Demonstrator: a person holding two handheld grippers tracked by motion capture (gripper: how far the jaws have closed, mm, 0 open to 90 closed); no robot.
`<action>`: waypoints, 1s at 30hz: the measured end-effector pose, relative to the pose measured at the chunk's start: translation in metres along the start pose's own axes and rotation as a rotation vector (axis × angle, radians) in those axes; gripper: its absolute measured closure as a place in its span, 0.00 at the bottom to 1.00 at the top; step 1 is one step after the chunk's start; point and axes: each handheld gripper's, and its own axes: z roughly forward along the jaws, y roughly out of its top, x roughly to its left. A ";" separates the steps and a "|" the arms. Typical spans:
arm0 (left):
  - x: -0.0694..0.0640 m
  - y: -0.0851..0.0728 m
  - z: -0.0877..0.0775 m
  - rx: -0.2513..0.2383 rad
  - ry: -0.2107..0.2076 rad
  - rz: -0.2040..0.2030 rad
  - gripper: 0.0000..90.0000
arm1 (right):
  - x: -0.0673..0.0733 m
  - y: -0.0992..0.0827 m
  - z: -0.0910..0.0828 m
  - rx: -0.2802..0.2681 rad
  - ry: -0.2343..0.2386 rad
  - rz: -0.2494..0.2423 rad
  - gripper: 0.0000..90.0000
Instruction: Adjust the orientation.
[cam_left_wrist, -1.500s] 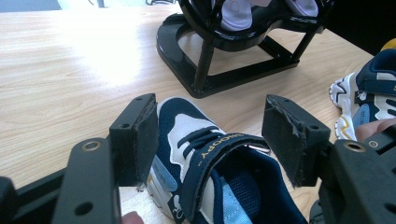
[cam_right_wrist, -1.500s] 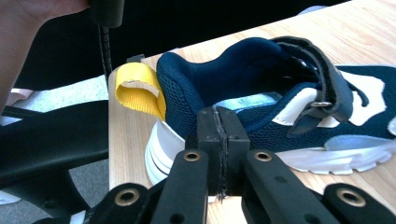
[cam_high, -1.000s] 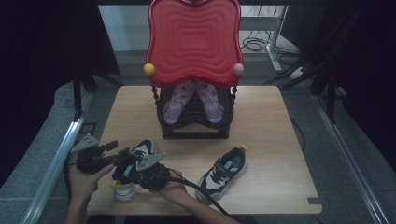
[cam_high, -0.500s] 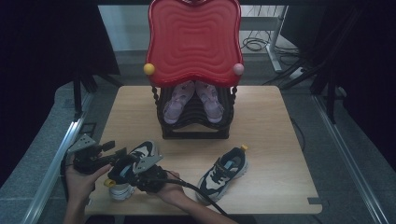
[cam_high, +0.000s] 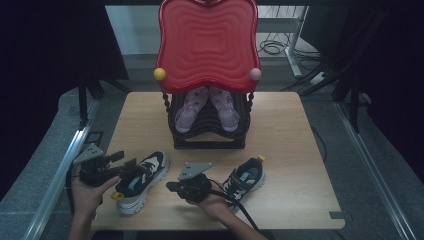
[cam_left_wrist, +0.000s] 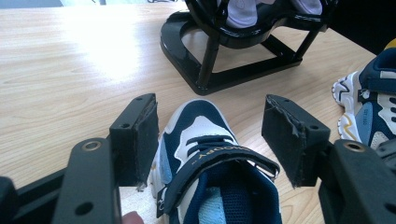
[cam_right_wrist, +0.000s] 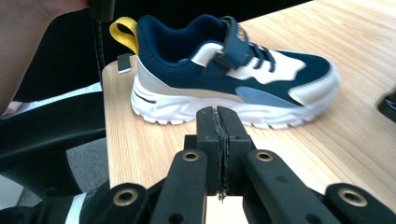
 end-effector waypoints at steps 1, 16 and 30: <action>0.001 0.000 0.000 -0.001 0.000 -0.001 0.41 | -0.001 -0.002 -0.004 -0.005 0.002 0.009 0.98; 0.005 0.000 0.003 0.000 -0.016 -0.018 0.41 | -0.020 -0.024 -0.058 -0.051 -0.070 0.062 0.98; 0.005 0.000 0.004 0.000 -0.022 -0.014 0.41 | -0.035 -0.055 -0.119 -0.072 -0.165 0.137 0.98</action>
